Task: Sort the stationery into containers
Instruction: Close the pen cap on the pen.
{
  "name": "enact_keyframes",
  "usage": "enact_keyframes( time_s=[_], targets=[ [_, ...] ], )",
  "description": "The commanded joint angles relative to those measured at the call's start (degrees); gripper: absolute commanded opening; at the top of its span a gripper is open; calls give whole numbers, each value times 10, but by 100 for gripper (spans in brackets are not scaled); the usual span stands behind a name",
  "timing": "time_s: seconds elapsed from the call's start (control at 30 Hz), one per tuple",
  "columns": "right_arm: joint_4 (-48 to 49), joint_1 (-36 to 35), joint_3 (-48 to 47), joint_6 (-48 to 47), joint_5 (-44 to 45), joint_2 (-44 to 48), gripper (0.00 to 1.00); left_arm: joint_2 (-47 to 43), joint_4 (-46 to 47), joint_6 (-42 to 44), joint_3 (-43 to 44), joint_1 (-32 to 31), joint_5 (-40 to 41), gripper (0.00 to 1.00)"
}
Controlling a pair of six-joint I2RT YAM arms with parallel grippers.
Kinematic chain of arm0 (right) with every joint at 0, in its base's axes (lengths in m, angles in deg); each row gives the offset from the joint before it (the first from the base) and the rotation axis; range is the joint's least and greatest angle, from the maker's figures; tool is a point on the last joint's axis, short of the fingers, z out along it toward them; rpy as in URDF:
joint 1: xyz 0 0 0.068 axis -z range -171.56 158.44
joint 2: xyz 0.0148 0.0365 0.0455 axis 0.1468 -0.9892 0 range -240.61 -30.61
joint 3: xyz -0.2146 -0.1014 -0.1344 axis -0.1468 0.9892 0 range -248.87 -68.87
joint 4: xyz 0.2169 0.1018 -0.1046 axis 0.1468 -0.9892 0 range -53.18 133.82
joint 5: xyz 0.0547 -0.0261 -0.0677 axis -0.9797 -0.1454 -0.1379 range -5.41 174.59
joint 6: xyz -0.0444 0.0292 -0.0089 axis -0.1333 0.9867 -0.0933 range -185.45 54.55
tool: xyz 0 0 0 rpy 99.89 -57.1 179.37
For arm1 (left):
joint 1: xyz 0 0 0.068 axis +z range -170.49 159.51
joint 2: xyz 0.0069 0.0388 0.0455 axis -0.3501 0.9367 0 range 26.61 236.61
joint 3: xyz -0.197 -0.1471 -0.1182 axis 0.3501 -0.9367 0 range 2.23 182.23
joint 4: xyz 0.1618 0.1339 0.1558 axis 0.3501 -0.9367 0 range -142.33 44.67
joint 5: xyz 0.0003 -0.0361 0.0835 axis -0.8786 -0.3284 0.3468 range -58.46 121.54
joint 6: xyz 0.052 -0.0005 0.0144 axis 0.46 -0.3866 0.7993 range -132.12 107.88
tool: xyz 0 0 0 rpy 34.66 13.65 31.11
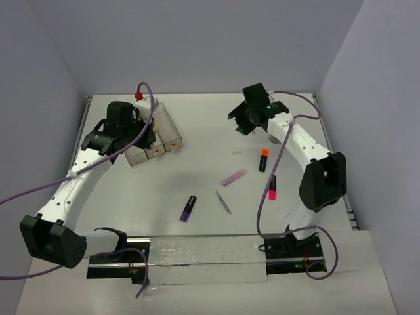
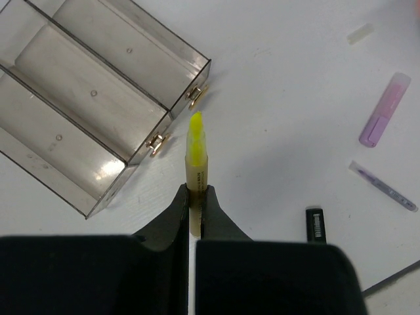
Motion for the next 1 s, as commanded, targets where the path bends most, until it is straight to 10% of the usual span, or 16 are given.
enact_keyframes(
  time_s=[0.0, 0.97],
  targets=[
    [-131, -5, -32, 74, 86, -13, 60, -22, 34, -16, -18, 5, 22, 0],
    [-139, 34, -46, 167, 35, -215, 53, -27, 25, -33, -41, 26, 26, 0]
  ],
)
